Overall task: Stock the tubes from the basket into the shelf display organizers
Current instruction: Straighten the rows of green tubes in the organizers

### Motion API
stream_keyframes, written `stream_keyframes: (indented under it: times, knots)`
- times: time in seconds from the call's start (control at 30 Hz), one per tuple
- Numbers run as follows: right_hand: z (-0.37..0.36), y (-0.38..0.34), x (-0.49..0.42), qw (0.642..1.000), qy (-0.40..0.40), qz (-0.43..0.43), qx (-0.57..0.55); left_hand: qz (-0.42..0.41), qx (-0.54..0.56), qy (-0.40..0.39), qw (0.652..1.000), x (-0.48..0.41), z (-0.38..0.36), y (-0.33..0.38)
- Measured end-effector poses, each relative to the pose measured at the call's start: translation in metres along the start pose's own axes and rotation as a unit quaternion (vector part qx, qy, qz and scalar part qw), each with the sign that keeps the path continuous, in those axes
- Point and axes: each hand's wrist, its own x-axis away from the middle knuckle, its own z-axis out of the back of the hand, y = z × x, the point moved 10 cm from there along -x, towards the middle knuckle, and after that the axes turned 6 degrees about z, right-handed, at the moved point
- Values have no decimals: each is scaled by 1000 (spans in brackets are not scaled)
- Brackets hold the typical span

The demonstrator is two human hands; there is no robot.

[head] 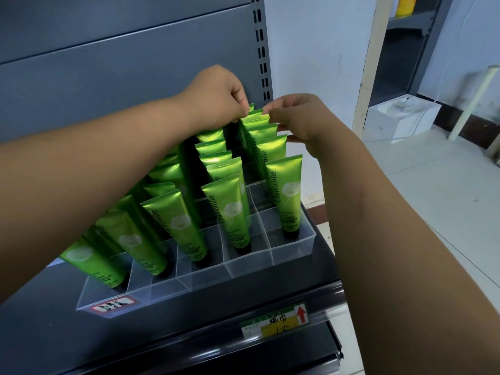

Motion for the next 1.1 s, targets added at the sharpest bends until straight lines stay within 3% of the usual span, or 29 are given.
stream_keyframes:
  times: [0.2, 0.4, 0.53, 0.83, 1.1]
  knots:
    - [3, 0, 1, 1000, 5, 2, -12, -16, 17, 8, 1000, 2, 1, 2]
    - [11, 2, -3, 999, 34, 4, -38, -35, -17, 67, 997, -3, 15, 0]
    - [13, 5, -7, 997, 67, 22, -38, -27, -68, 49, 996, -7, 9, -2]
    - [1, 2, -16, 995, 38, 84, -40, -35, -111, 27, 993, -16, 5, 0]
    - [-16, 8, -17, 995, 24, 59, -82, 2, -58, 17, 998, -21, -2, -3]
